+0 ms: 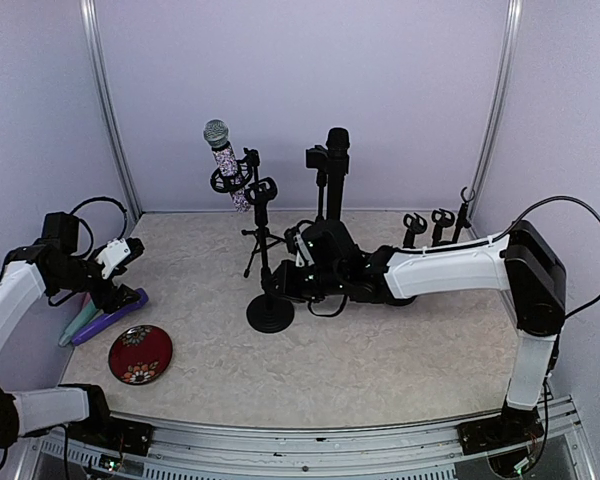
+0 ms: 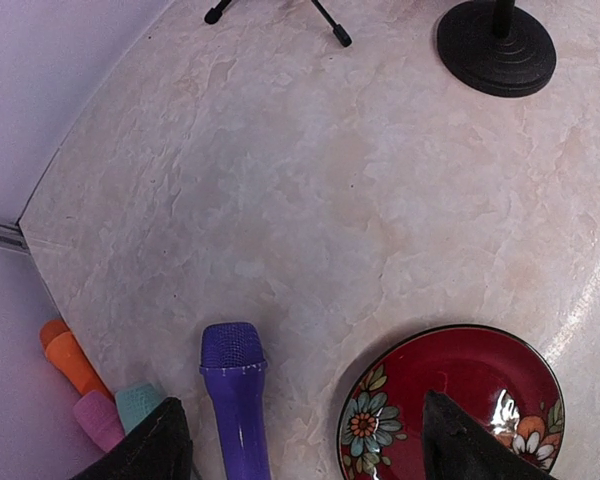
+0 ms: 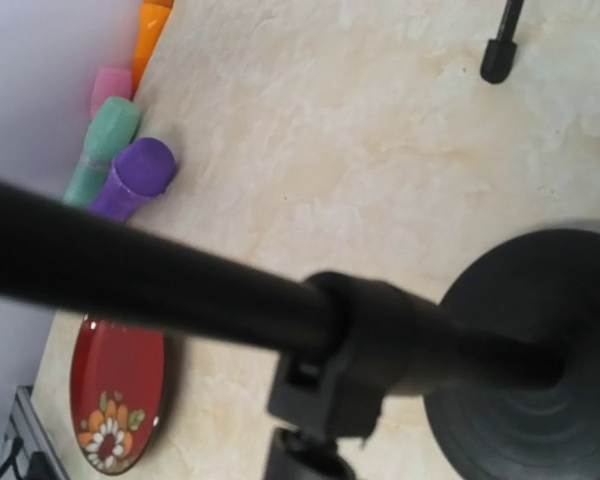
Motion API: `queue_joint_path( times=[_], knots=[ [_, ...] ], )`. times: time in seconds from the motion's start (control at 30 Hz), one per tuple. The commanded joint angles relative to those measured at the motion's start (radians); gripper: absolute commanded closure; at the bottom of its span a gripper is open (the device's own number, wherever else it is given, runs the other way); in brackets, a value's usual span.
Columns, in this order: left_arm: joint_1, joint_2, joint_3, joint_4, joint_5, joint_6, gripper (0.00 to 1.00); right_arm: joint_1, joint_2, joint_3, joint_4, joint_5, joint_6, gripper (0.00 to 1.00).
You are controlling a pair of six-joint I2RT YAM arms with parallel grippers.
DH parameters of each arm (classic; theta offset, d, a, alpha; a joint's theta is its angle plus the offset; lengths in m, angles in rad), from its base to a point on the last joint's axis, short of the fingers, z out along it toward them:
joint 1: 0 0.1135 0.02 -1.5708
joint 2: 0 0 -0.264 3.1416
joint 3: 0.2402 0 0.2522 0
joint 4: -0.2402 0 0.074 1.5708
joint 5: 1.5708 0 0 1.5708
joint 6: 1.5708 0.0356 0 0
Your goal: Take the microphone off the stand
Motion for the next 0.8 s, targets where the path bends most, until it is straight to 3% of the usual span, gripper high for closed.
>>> queue_joint_path(
  times=[0.0, 0.17, 0.77],
  knots=[
    [-0.005, -0.012, -0.013, 0.007, 0.004, -0.011, 0.23, 0.017, -0.010, 0.000, 0.021, 0.087, -0.035, 0.91],
    [-0.006, -0.012, -0.010, 0.008, 0.004, -0.015, 0.23, 0.030, 0.008, 0.047, -0.027, 0.131, -0.092, 1.00],
    [-0.006, -0.006, -0.031, 0.007, 0.008, -0.015, 0.23, 0.142, 0.085, 0.243, -0.296, 0.552, -0.446, 1.00]
  ],
)
